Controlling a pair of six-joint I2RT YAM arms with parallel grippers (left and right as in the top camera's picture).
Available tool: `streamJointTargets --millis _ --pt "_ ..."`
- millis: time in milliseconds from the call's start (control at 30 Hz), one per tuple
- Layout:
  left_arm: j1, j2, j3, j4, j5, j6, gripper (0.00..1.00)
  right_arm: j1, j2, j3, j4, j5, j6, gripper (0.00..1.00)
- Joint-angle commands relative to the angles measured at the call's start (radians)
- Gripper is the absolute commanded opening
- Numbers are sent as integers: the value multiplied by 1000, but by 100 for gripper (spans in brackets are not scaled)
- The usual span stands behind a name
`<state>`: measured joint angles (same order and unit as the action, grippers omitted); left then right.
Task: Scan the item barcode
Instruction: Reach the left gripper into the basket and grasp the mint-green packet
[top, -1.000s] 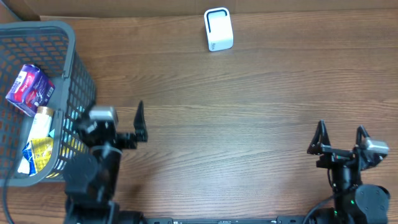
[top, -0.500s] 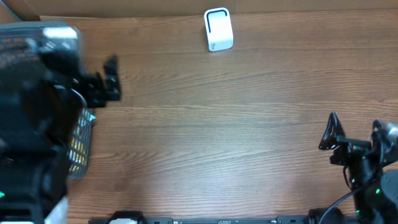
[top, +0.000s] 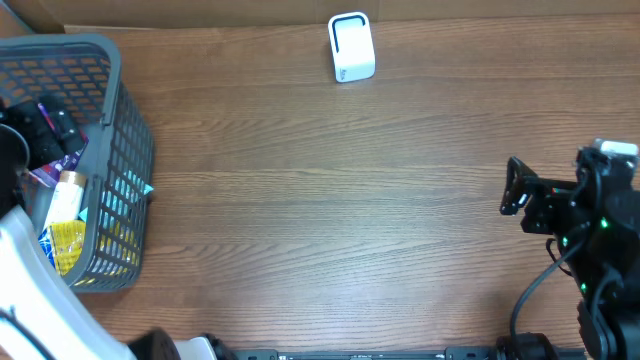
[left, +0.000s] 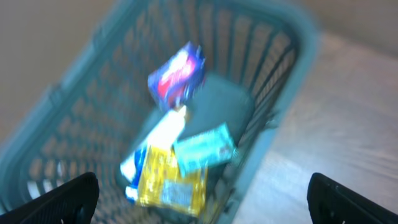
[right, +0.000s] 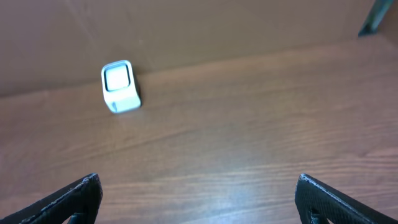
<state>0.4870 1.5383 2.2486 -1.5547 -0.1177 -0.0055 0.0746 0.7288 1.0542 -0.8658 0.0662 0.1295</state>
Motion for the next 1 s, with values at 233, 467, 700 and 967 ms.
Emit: streamJointTargets --millis 233,467,700,967 --pt "166 266 -72 -111 170 -141 100 5 49 23 -5 -84 -3 100" --pt "213 315 -97 -21 163 -216 100 5 51 23 -23 -96 -3 100" --pt "221 315 -246 70 163 -229 100 5 51 23 -29 -95 -3 100" --pt "227 315 -533 298 176 -283 100 5 51 23 -31 -95 -3 100"
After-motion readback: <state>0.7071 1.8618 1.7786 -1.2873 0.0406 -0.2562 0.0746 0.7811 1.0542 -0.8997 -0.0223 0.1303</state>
